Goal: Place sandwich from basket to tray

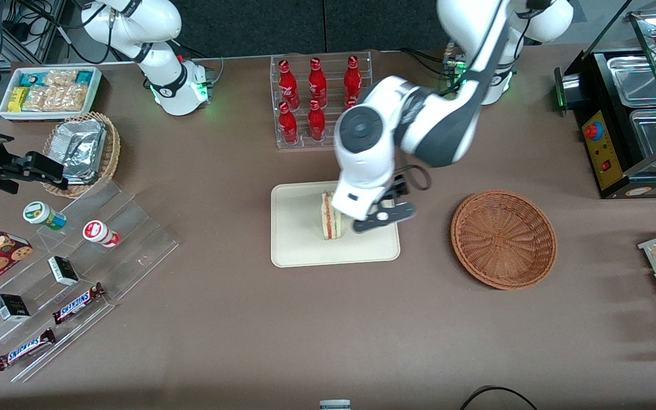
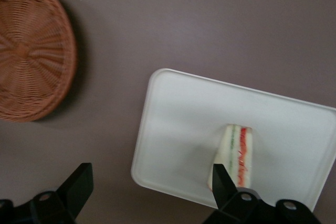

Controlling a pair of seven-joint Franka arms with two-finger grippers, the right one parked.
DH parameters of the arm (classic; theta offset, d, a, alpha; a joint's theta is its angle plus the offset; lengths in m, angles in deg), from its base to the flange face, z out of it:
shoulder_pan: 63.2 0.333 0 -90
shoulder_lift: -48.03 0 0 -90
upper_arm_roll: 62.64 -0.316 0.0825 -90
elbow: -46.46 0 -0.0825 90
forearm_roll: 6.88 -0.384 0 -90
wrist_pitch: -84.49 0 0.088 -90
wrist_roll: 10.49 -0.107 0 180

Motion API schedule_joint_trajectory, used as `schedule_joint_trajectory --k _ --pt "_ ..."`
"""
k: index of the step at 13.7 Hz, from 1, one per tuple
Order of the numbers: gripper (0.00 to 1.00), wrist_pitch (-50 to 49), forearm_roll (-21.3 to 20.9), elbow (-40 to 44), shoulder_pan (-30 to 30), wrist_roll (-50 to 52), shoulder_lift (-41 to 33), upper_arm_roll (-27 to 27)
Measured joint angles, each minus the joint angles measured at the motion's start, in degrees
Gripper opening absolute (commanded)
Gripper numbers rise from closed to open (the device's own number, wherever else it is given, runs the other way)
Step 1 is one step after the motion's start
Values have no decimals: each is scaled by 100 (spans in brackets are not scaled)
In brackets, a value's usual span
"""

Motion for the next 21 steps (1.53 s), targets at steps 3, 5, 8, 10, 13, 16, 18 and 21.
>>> schedule_joint_trajectory --k 3,5,8,10,13,16,18,21 --pt "100 -442 188 -120 10 -382 -433 -622" --pt "100 -855 209 -290 19 -1001 -774 -1029" --pt "100 -1402 206 -461 30 -2003 -1225 -1687" --pt "100 -1559 206 -577 37 -2714 -1464 -2165" --pt "100 -1715 207 -668 43 -3671 -1683 -2775" --pt "100 -1804 207 -679 40 -4225 -1769 -3190" --pt "100 -1818 207 -681 40 -4472 -1850 -3441" --pt "100 -1947 207 -684 42 -4726 -2094 -3703"
